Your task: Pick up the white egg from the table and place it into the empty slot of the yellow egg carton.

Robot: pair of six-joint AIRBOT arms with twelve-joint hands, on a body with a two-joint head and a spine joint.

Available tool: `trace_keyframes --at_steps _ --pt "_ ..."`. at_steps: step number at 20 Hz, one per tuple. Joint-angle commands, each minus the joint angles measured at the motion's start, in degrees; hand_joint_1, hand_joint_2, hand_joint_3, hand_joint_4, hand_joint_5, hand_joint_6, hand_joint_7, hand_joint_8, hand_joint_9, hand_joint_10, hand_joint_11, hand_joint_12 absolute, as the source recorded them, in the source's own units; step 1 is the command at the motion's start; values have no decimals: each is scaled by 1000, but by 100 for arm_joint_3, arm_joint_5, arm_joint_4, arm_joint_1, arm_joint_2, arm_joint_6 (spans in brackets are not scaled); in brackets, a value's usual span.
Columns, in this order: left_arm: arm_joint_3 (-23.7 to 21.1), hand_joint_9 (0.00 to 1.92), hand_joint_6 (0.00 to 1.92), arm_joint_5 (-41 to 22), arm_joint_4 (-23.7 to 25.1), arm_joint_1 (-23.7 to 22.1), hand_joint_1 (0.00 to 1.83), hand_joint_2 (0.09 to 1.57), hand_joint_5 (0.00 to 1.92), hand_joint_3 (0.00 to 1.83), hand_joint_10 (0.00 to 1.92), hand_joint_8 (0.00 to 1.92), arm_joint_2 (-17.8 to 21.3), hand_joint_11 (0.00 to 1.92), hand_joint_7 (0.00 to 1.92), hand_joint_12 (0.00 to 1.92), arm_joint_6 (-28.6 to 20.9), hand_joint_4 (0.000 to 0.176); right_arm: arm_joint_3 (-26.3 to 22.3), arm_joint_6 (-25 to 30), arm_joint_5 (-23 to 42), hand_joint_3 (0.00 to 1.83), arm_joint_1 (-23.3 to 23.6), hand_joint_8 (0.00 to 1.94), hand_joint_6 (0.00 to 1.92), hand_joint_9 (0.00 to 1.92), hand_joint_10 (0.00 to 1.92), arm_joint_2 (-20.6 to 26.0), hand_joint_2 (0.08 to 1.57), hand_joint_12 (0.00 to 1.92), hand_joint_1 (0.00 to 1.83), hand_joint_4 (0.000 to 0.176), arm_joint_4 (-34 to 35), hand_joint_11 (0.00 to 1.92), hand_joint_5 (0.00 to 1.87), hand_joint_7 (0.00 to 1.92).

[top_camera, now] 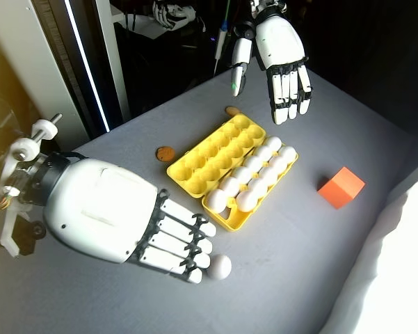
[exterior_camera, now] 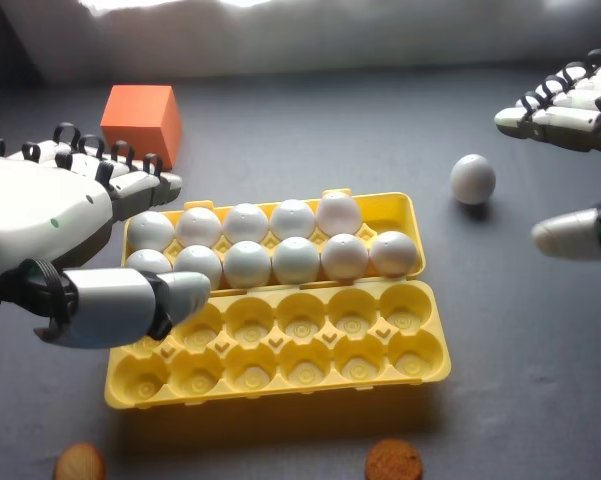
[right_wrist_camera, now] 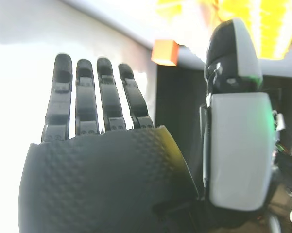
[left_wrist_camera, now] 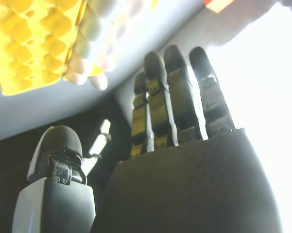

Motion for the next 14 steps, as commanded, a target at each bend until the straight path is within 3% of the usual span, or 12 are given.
trace_keyframes --at_steps 1,7,8,9,11,14 --pt "29 135 5 -373 208 -65 0 1191 128 24 6 3 21 0 164 311 9 0 118 9 564 0 1 5 2 54 4 43 1110 230 0 0 119 0 23 50" --pt "55 189 7 -374 208 -79 0 1197 157 5 10 10 21 0 201 362 7 0 813 466 209 0 175 7 6 50 4 -334 1038 237 102 0 185 0 36 60" --pt "63 184 0 -374 211 -79 0 1191 147 1 5 0 21 0 184 378 7 0 890 466 207 0 249 4 7 64 6 -391 975 337 535 0 184 0 57 64" --pt "68 181 4 -373 229 -79 0 1193 149 1 2 0 21 0 181 348 7 0 940 467 190 0 307 6 5 77 9 -434 953 469 653 0 184 0 48 67" --pt "84 174 2 -328 272 -76 0 1191 146 0 1 1 21 0 173 326 7 0 1159 706 -103 0 482 2 2 43 2 -621 966 352 841 0 184 0 20 36" --pt "88 177 3 -313 249 -76 0 1192 158 1 2 3 20 0 179 372 5 0 1517 1101 -333 0 610 1 4 79 8 -939 979 544 1063 0 191 0 34 45"
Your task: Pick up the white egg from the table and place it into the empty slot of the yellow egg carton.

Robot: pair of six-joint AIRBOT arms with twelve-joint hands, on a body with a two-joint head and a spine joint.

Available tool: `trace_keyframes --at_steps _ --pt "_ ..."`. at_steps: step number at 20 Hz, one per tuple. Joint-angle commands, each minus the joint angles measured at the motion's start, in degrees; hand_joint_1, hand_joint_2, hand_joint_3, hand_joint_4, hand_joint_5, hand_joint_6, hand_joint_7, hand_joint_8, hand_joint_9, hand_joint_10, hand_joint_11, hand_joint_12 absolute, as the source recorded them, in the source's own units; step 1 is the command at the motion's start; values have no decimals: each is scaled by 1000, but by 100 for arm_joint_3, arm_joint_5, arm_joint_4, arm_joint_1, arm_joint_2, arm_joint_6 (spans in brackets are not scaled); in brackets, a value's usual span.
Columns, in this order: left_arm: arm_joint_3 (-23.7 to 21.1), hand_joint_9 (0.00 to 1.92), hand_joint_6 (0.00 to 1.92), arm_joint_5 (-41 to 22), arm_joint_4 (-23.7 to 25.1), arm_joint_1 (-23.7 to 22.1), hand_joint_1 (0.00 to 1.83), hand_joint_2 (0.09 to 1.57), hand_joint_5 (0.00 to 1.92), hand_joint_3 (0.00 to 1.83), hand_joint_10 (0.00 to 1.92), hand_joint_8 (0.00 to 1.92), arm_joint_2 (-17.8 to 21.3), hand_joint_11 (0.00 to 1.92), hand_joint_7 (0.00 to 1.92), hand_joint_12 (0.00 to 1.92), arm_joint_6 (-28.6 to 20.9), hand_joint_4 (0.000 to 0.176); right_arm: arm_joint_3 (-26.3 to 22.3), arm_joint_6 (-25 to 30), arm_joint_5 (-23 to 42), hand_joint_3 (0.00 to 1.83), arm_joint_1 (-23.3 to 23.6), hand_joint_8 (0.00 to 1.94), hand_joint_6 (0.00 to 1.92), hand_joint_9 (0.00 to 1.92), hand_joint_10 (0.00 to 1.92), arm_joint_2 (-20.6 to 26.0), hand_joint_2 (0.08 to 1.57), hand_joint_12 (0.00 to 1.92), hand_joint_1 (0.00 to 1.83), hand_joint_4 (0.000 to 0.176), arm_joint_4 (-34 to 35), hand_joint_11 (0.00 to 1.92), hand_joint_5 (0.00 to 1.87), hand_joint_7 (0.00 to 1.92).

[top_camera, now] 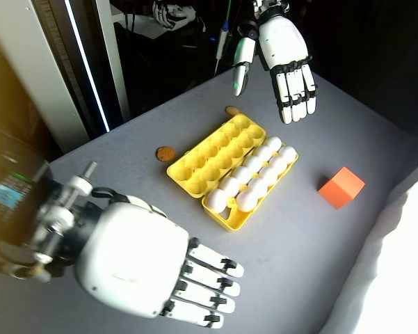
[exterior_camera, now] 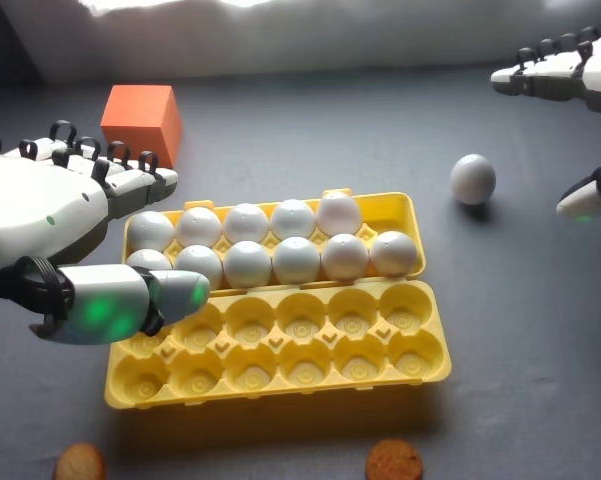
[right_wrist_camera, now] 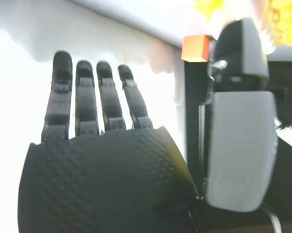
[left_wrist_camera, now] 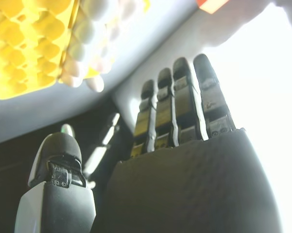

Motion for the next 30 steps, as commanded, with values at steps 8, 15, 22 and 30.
trace_keyframes --at_steps 8,15,22,30 --pt "-14 411 1 -436 95 -66 0 1105 379 0 3 3 -22 0 391 1135 42 0 546 259 13 4 240 16 16 154 23 -533 1026 834 1254 0 320 0 132 122" --pt "-44 245 3 -343 123 -74 0 1156 204 10 6 6 -103 0 245 639 169 0 1021 256 109 10 166 0 5 37 2 -1110 1082 662 1331 0 332 0 17 0" --pt "-48 293 5 -331 61 -193 0 1179 247 4 5 7 -151 0 292 658 257 0 1249 257 131 0 -27 1 9 33 2 -1405 1080 424 1319 0 376 0 72 4" --pt "-149 278 6 -479 -44 -242 0 1203 218 4 13 11 -175 0 272 633 249 0 1532 256 134 6 -183 1 1 74 5 -1647 1090 531 1269 0 544 0 91 49"
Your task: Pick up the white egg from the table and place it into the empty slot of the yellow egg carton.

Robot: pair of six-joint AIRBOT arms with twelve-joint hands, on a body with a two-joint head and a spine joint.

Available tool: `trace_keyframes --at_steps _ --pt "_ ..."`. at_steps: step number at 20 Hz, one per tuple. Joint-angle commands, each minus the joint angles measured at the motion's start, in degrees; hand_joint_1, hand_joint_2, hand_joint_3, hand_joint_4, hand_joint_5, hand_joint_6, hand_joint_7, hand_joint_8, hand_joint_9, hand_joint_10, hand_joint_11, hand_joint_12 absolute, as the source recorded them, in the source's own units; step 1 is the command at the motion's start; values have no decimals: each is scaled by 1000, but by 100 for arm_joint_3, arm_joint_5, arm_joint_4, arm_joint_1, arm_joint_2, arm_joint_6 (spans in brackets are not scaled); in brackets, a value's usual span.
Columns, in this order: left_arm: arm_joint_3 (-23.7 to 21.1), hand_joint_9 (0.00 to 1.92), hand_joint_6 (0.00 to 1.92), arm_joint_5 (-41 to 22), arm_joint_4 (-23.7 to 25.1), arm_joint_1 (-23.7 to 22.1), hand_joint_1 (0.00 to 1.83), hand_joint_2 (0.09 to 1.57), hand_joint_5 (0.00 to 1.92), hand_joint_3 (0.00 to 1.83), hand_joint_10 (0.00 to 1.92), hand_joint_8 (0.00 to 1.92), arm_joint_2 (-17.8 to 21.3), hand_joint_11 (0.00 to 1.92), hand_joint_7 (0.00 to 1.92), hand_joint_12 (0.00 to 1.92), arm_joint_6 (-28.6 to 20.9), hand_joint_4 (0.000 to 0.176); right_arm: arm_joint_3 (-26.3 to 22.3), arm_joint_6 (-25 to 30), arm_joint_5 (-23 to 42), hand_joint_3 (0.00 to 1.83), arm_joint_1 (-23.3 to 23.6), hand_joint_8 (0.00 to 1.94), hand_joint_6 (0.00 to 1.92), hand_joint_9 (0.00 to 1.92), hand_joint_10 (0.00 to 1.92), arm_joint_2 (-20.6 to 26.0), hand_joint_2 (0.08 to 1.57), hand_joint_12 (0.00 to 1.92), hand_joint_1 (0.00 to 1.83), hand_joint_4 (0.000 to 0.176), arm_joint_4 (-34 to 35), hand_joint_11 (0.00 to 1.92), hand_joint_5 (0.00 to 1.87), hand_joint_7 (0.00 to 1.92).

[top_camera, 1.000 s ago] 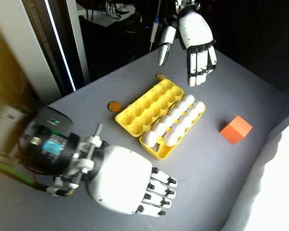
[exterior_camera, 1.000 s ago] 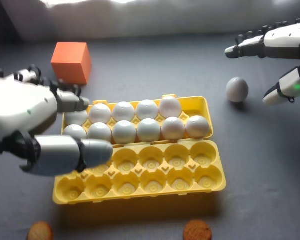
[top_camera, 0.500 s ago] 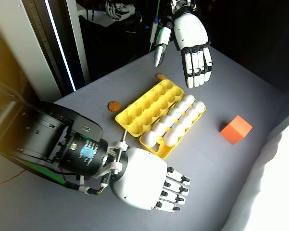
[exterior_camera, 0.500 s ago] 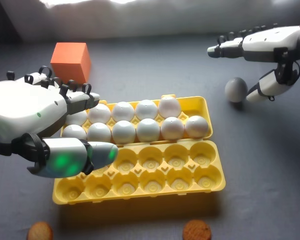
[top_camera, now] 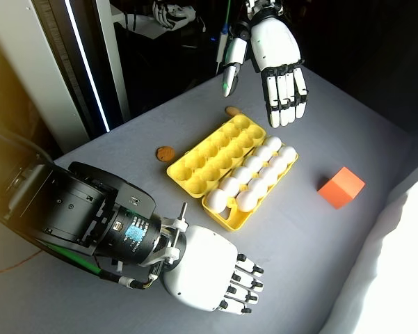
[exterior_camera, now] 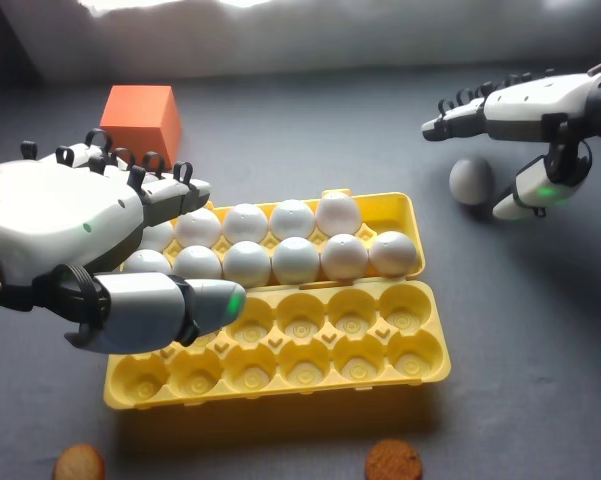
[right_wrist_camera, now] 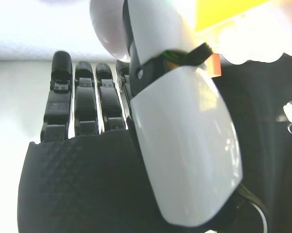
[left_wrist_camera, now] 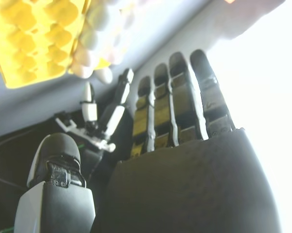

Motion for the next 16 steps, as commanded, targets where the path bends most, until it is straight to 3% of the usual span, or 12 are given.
trace_keyframes --at_steps 1,8,9,10,11,16 --pt "-9 270 2 -369 211 -89 0 1201 213 2 6 5 39 0 265 622 -17 0 45 27 534 0 25 5 4 91 9 50 1074 592 1289 0 31 0 99 66" --pt "-11 299 2 -370 179 -93 0 1216 229 4 8 6 39 0 293 660 -17 0 124 33 530 5 -16 0 8 85 3 -83 1097 579 1334 0 180 0 136 57" --pt "-12 245 2 -370 180 -93 0 1219 185 3 3 2 39 0 238 549 -17 0 136 34 530 0 -24 2 11 89 4 -96 1086 585 1320 0 198 0 137 64" --pt "-16 270 6 -370 180 -93 0 1226 208 4 9 8 39 0 265 615 -17 0 145 34 530 0 -38 11 15 140 18 -102 1082 791 1317 0 212 0 173 118" --pt "-19 290 7 -369 180 -93 0 1225 228 2 10 9 39 0 286 639 -16 0 155 35 530 0 -58 8 7 153 18 -111 1085 829 1311 0 213 0 162 127" --pt "-25 292 8 -381 189 -100 0 1230 229 3 6 6 32 0 284 666 -16 0 181 38 530 11 -148 1 0 153 14 -149 1112 836 1292 0 214 0 137 114"
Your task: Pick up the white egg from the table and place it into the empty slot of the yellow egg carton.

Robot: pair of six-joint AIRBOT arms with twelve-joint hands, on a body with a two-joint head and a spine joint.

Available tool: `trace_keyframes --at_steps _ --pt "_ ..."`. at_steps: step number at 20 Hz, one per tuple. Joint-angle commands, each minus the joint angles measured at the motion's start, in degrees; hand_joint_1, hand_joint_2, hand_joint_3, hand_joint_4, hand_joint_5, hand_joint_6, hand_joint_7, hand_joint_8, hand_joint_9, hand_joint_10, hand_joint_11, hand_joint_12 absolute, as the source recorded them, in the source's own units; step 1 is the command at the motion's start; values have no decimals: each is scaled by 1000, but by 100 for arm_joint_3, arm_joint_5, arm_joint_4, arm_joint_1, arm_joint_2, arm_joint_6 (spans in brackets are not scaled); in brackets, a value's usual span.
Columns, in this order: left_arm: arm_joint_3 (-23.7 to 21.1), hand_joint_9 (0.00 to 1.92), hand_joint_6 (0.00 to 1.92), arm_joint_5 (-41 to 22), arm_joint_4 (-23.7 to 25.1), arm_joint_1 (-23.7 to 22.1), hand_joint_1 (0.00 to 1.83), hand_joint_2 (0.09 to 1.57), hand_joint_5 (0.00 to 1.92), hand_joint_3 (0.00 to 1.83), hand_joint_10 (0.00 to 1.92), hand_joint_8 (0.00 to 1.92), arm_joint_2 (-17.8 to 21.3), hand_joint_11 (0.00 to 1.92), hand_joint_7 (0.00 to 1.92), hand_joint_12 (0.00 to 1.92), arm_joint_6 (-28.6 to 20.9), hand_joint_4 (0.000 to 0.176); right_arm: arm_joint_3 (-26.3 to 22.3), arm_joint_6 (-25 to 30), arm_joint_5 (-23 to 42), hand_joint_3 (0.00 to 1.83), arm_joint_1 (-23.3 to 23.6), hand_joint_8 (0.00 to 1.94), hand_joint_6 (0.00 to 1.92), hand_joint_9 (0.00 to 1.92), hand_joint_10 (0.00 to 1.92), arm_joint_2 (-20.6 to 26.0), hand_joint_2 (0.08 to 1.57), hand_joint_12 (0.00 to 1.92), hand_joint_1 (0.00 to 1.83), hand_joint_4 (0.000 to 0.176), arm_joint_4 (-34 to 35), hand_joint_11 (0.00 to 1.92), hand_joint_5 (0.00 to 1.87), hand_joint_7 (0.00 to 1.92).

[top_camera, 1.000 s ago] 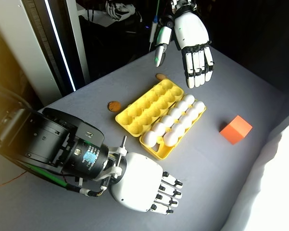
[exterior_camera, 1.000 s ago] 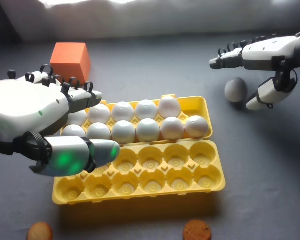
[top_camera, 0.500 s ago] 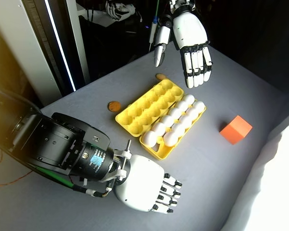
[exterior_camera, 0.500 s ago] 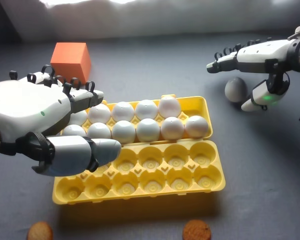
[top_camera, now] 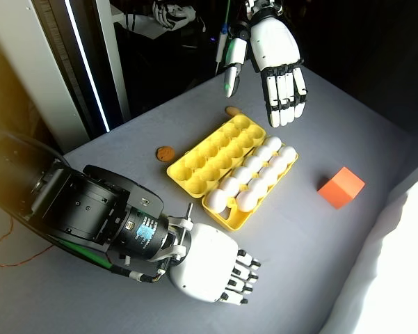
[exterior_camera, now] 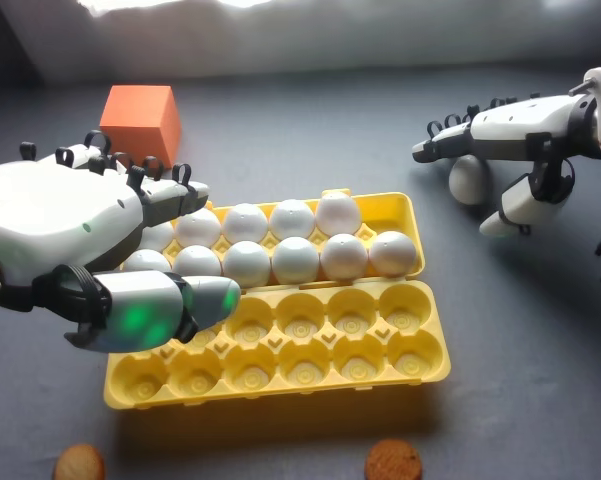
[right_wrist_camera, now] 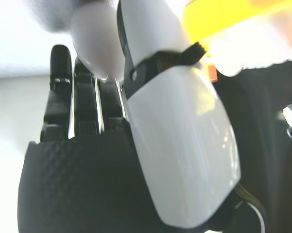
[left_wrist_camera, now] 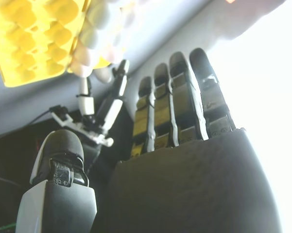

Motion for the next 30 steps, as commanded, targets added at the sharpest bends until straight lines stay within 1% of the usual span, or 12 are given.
trace_keyframes --at_steps 1,14,17,20,21,23,24,26,27,28,29,30 --pt "-12 285 5 -371 228 -87 0 1233 229 3 2 3 32 0 281 644 -14 0 32 36 517 19 3 0 0 117 4 60 1138 749 1251 0 26 0 97 75" --pt "22 288 3 -430 228 -110 0 1238 225 0 5 4 30 0 282 643 -15 0 256 267 573 2 -46 6 4 198 15 -43 1120 929 1247 0 26 0 157 169" --pt "24 303 5 -438 228 -114 0 1241 238 1 7 6 30 0 297 661 -23 0 256 268 570 0 -30 4 3 199 13 -42 1102 899 1291 0 26 0 138 158" --pt "24 295 0 -450 228 -120 0 1248 232 3 2 2 30 0 290 667 -26 0 255 287 559 0 -26 15 17 227 19 -42 1116 939 1234 0 26 0 193 211" --pt "24 321 5 -456 228 -121 0 1242 256 0 8 6 30 0 314 737 -26 0 255 287 555 8 -27 28 30 311 47 -43 1140 1109 1204 0 26 0 270 302" --pt "24 298 4 -458 228 -122 0 1248 241 2 5 7 30 0 295 687 -26 0 255 287 554 0 -28 69 76 521 139 -43 1144 1386 1213 0 26 42 506 560" --pt "26 302 7 -458 228 -122 0 1246 250 1 7 10 30 0 303 686 -26 0 255 287 554 1 -28 87 90 573 167 -43 1145 1423 1224 0 26 77 559 623" --pt "30 321 7 -458 229 -122 0 1247 258 1 11 11 31 0 318 723 -26 0 255 286 554 1 -29 94 99 727 338 -43 1159 1425 1225 0 26 321 751 852" --pt "33 332 7 -458 229 -122 0 1246 269 0 11 10 31 0 330 746 -26 0 255 286 554 6 -29 881 1102 792 425 -43 1187 1445 1200 0 26 440 714 925" --pt "35 294 4 -459 230 -123 0 1246 249 0 6 7 32 0 299 676 -26 0 255 286 554 0 -28 1067 1322 759 1219 -42 1205 1467 1315 0 26 532 671 892" --pt "39 304 5 -459 232 -123 0 1247 257 0 9 9 32 0 309 700 -26 0 255 286 554 0 -28 1085 1338 778 1357 -42 1194 1501 1343 0 26 566 686 892" --pt "41 304 5 -459 232 -125 0 1247 257 0 9 9 32 0 309 700 -26 0 255 286 554 0 -29 1085 1338 778 1357 -42 1194 1501 1343 0 26 566 686 892"
